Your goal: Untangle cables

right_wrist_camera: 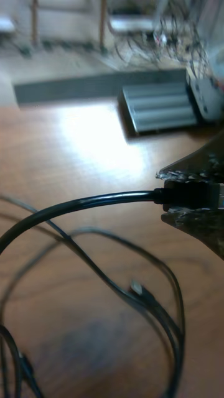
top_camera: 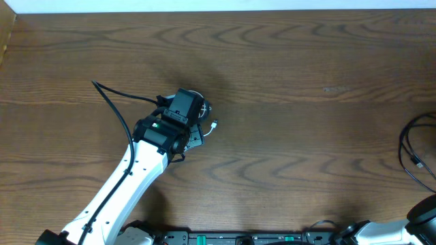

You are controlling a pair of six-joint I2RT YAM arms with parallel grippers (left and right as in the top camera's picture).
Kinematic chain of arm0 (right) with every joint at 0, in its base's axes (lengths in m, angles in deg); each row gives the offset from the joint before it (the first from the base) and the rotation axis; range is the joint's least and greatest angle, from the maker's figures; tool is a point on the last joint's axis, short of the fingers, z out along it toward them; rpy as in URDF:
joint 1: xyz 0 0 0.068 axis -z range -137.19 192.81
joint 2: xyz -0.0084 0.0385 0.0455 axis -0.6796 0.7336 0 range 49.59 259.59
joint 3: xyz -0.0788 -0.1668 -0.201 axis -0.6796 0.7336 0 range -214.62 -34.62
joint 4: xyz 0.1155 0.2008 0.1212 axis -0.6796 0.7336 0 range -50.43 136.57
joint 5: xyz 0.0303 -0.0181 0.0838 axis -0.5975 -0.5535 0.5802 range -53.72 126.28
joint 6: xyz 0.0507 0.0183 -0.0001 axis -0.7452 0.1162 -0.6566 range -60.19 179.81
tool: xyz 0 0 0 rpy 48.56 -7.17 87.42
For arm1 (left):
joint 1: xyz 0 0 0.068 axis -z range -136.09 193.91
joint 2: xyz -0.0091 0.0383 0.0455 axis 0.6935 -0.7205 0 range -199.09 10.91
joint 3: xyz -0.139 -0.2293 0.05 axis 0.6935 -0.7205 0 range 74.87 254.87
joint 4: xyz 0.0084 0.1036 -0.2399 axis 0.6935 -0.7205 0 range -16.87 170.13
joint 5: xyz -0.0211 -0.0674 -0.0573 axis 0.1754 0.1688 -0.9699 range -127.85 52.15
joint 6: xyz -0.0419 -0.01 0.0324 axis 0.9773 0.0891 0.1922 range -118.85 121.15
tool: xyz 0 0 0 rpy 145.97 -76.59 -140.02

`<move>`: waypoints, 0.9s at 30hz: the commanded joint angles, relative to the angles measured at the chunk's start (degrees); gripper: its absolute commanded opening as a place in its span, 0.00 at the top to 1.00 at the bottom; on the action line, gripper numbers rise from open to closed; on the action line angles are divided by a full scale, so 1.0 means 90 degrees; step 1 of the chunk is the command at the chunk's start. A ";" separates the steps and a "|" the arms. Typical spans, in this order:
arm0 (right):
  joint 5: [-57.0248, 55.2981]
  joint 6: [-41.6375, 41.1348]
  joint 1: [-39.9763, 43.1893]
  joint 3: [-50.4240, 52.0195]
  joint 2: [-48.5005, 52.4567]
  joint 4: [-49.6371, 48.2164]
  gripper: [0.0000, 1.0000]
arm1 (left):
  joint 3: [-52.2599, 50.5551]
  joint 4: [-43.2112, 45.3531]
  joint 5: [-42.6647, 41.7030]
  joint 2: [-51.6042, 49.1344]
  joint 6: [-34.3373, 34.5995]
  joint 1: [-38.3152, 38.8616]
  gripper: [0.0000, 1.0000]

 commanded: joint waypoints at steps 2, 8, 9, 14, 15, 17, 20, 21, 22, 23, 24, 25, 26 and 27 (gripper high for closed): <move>0.0993 -0.0313 0.0015 0.0304 -0.0022 -0.0449 0.99 | 0.0044 -0.0017 -0.0061 0.0053 0.0058 -0.0017 0.30; 0.1304 -0.0313 0.0012 0.0304 -0.0022 -0.0590 0.99 | 0.0044 -0.0012 -0.0104 0.0053 0.0061 -0.0017 0.30; 0.1430 -0.0311 0.0012 0.0304 -0.0022 -0.0590 0.92 | 0.0044 -0.0012 -0.0104 0.0053 0.0061 -0.0017 0.30; 0.1987 0.0141 -0.0024 0.0304 -0.0022 -0.0593 0.01 | 0.0044 -0.0015 -0.0104 0.0053 0.0061 -0.0017 0.30; 0.1979 0.0240 -0.0051 0.0304 -0.0022 -0.0593 0.01 | 0.0044 -0.0012 -0.0104 0.0053 0.0061 -0.0017 0.30; 0.1984 0.0386 -0.0085 0.0304 -0.0022 -0.0595 0.01 | 0.0044 -0.0012 -0.0104 0.0053 0.0061 -0.0017 0.29; 0.2072 0.0738 -0.0236 0.0304 -0.0022 -0.0595 0.01 | 0.0044 -0.0007 -0.0102 0.0053 0.0058 -0.0017 0.30; 0.2181 0.0986 -0.0333 0.0304 -0.0022 -0.0593 0.01 | 0.0044 0.0007 -0.0102 0.0053 0.0058 -0.0017 0.30; 0.2339 0.1341 -0.0464 0.0304 -0.0022 -0.0593 0.01 | 0.0044 0.0034 -0.0100 0.0053 0.0056 -0.0017 0.29; 0.2489 0.1642 -0.0605 0.0304 -0.0022 -0.0590 0.01 | 0.0044 0.0083 -0.0073 0.0053 0.0053 -0.0017 0.29; 0.2674 0.1987 -0.0806 0.0304 -0.0022 -0.0590 0.01 | 0.0044 0.0136 -0.0007 0.0046 0.0051 -0.0017 0.26; 0.2754 0.2254 -0.0981 0.0304 -0.0022 -0.0590 0.01 | 0.0044 0.0216 0.0102 0.0041 0.0049 -0.0017 0.25; 0.2803 0.2572 -0.1219 0.0304 -0.0022 -0.0595 0.01 | 0.0044 0.0316 0.0236 0.0036 -0.0024 -0.0017 0.24; 0.2817 0.2764 -0.1413 0.0304 -0.0022 -0.0597 0.01 | 0.0044 0.0418 0.0386 0.0029 -0.0134 -0.0017 0.24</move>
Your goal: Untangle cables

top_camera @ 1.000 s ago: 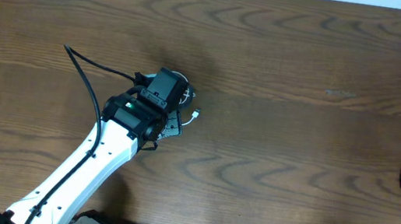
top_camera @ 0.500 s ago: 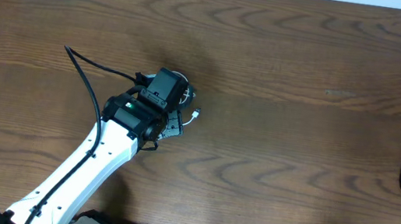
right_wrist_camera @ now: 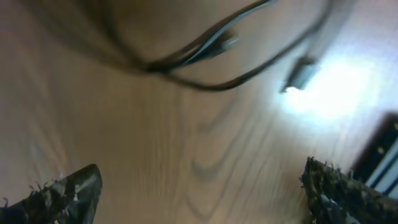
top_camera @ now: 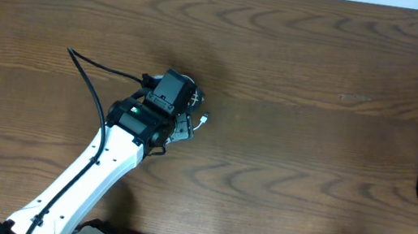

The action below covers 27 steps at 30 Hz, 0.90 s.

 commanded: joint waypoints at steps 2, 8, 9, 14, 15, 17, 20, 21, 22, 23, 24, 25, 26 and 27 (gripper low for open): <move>0.0352 0.1423 -0.0942 0.0022 -0.0024 0.0000 0.01 | 0.0044 0.0393 0.0760 -0.0007 -0.0418 -0.0017 0.23; 0.0342 0.2035 -0.2382 0.0022 -0.0024 -0.0022 0.01 | 0.0044 0.1282 0.1020 -0.0491 -0.1324 -0.0121 0.20; 0.0313 0.2050 -0.2599 0.0022 -0.0024 -0.0019 0.01 | 0.0044 0.1450 0.1018 -0.0619 -0.1413 -0.0187 0.18; 0.0131 0.2047 -0.3347 0.0022 -0.0024 0.0017 0.01 | 0.0044 0.2438 0.0345 -0.1248 -0.2212 -0.0760 0.15; 0.0131 0.2047 -0.3410 0.0022 -0.0024 0.0017 0.01 | 0.0044 0.2599 0.0107 -0.1341 -0.2497 -0.0872 0.15; 0.0131 0.2047 -0.3572 0.0022 -0.0024 0.0012 0.01 | 0.0044 0.2837 -0.0848 -0.1593 -0.3512 -0.1134 0.15; 0.0131 0.2045 -0.3662 0.0022 -0.0024 0.0010 0.01 | 0.0044 0.2744 -0.1795 -0.1846 -0.4342 -0.1265 0.15; 0.0134 0.2045 -0.3670 0.0022 -0.0024 0.0010 0.01 | 0.0044 0.2696 -0.1904 -0.1899 -0.4410 -0.1268 0.15; 0.0134 0.2045 -0.3672 0.0022 -0.0024 0.0012 0.01 | 0.0044 0.2606 -0.2011 -0.1984 -0.4413 -0.1268 0.16; 0.0131 0.2045 -0.3672 0.0022 -0.0024 0.0012 0.01 | 0.0044 0.2443 -0.2169 -0.2059 -0.4410 -0.1268 0.21; 0.0131 0.2045 -0.3672 0.0022 -0.0024 0.0012 0.01 | 0.0044 0.2324 -0.2307 -0.2081 -0.4410 -0.1268 0.22; 0.0131 0.2045 -0.3672 0.0024 -0.0024 0.0010 0.01 | 0.0044 0.2149 -0.2489 -0.2091 -0.4408 -0.1268 0.24; 0.0131 0.2045 -0.3672 0.0024 -0.0024 0.0010 0.01 | 0.0044 0.1960 -0.2628 -0.2089 -0.4405 -0.1265 0.27; 0.0131 0.2045 -0.3672 0.0024 -0.0024 0.0007 0.01 | 0.0044 0.1778 -0.2752 -0.2089 -0.4403 -0.1265 0.32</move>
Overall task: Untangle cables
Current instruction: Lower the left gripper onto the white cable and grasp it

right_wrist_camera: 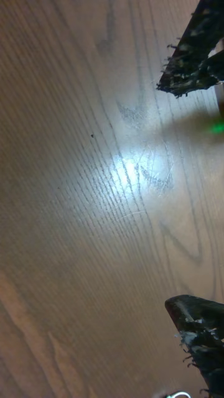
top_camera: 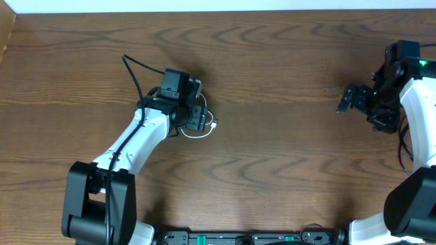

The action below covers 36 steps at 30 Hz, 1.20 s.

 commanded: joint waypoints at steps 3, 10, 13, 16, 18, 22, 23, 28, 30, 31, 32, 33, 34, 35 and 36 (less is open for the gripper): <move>-0.0063 0.0092 -0.0044 0.0012 -0.0024 -0.0007 0.01 | 0.0044 -0.0911 -0.1035 -0.0041 -0.0240 -0.0012 0.42; -0.0063 0.0092 -0.0044 0.0029 -0.0024 -0.0056 0.01 | 0.0044 -0.1158 -0.2144 -0.0041 0.0872 -0.0012 0.48; -0.0063 0.0092 -0.0044 0.0124 -0.0024 -0.0126 0.01 | 0.0044 -0.1173 -0.3084 -0.0041 0.0872 -0.0012 0.48; -0.0066 0.0092 -0.0044 0.0265 -0.0024 -0.0209 0.01 | 0.0044 -0.1263 -0.3806 -0.0041 0.0884 -0.0012 0.48; -0.0063 0.0092 -0.0044 0.0347 -0.0024 -0.0260 0.01 | 0.0044 -0.1277 -0.4119 -0.0041 0.0884 -0.0012 0.48; -0.0061 0.0092 -0.0044 0.0369 -0.0024 -0.0262 0.01 | 0.0044 -0.1270 -0.4408 -0.0041 0.0911 -0.0012 0.48; -0.0061 0.0092 -0.0044 0.0369 -0.0024 -0.0257 0.01 | 0.0044 -0.1222 -0.4405 -0.0041 0.1161 -0.0012 0.48; -0.0061 0.0092 -0.0044 0.0369 -0.0024 -0.0255 0.01 | 0.0044 -0.0777 -0.3905 -0.0036 0.2919 -0.0012 0.47; -0.0061 0.0095 -0.0044 0.0369 -0.0024 -0.0255 0.01 | 0.0046 -0.0746 -0.3602 -0.0017 0.3174 -0.0012 0.44; -0.0061 0.0095 -0.0044 0.0369 -0.0024 -0.0255 0.01 | 0.0049 -0.0748 -0.3478 0.0010 0.3172 -0.0012 0.43; -0.0061 0.0095 -0.0044 0.0369 -0.0024 -0.0255 0.01 | 0.0073 -0.0765 -0.3351 0.0058 0.3172 -0.0015 0.41; -0.0063 0.0095 -0.0044 0.0369 -0.0024 -0.0257 0.01 | 0.0109 -0.0789 -0.3254 0.0114 0.3169 -0.0015 0.41; -0.0063 0.0095 -0.0044 0.0369 -0.0024 -0.0260 0.01 | 0.0148 -0.0804 -0.3135 0.0209 0.3169 -0.0012 0.41; -0.0063 0.0095 -0.0044 0.0369 -0.0024 -0.0260 0.01 | 0.0170 -0.0804 -0.3016 0.0313 0.3172 -0.0012 0.41; -0.0063 0.0095 -0.0044 0.0369 -0.0024 -0.0262 0.01 | 0.0180 -0.0804 -0.2817 0.0466 0.3189 -0.0012 0.41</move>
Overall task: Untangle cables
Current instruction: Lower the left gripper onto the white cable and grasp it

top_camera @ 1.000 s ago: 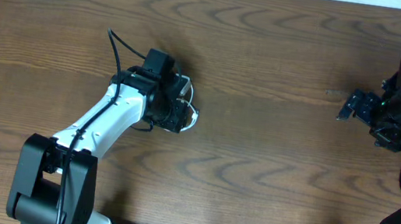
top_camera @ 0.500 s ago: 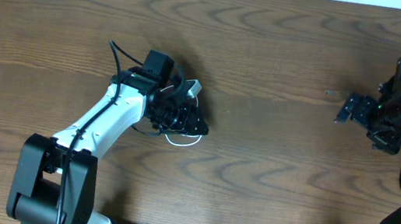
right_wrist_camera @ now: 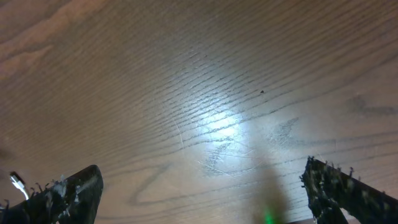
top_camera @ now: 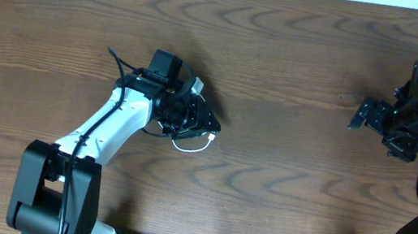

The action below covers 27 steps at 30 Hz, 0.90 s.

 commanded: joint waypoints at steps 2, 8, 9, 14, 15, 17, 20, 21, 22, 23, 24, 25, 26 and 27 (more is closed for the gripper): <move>-0.0056 0.0092 -0.0044 0.0034 -0.0024 -0.0032 0.01 | 0.0180 -0.0112 0.1309 0.0823 0.0437 -0.0015 0.40; -0.0053 0.0092 -0.0044 0.0034 -0.0024 -0.0068 0.01 | 0.0180 -0.0478 0.2370 0.1634 0.0549 -0.0015 0.37; -0.0056 0.0092 -0.0044 0.0034 -0.0024 -0.0066 0.01 | 0.0177 -0.0602 0.2368 0.1676 0.0605 -0.0015 0.38; -0.0053 0.0092 -0.0039 0.0034 -0.0024 -0.0063 0.01 | 0.0022 -0.0760 0.2497 0.1501 0.1583 -0.0015 0.37; -0.0053 0.0092 -0.0039 0.0034 -0.0024 -0.0063 0.01 | -0.0005 -0.0743 0.2550 0.1430 0.1773 -0.0015 0.37; -0.0053 0.0092 -0.0039 0.0034 -0.0024 -0.0051 0.01 | -0.0022 -0.0678 0.2752 0.1207 0.2220 -0.0015 0.37; -0.0053 0.0092 -0.0039 0.0034 -0.0024 -0.0036 0.01 | -0.0022 -0.0476 0.2747 0.0874 0.2584 -0.0015 0.37; -0.0053 0.0092 -0.0039 0.0034 -0.0024 -0.0036 0.01 | -0.0022 -0.0440 0.2744 0.0780 0.2708 -0.0015 0.37; -0.0053 0.0092 -0.0039 0.0034 -0.0024 -0.0039 0.01 | -0.0022 -0.0408 0.2744 0.0673 0.2834 -0.0015 0.37; -0.0053 0.0092 -0.0039 0.0034 -0.0024 -0.0039 0.01 | -0.0022 -0.0330 0.2652 0.0495 0.2948 -0.0015 0.37; -0.0053 0.0092 -0.0039 0.0034 -0.0024 -0.0039 0.01 | -0.0022 -0.0257 0.2523 0.0391 0.2951 -0.0015 0.37; -0.0053 0.0092 -0.0039 0.0034 -0.0024 -0.0039 0.01 | -0.0022 -0.0185 0.2421 0.0318 0.2951 -0.0015 0.37; -0.0051 0.0092 -0.0039 0.0034 -0.0024 -0.0039 0.01 | -0.0022 -0.0100 0.2346 0.0243 0.2968 -0.0015 0.37; -0.0051 0.0092 -0.0039 0.0034 -0.0024 -0.0039 0.01 | -0.0022 0.0002 0.2336 0.0185 0.3055 -0.0015 0.37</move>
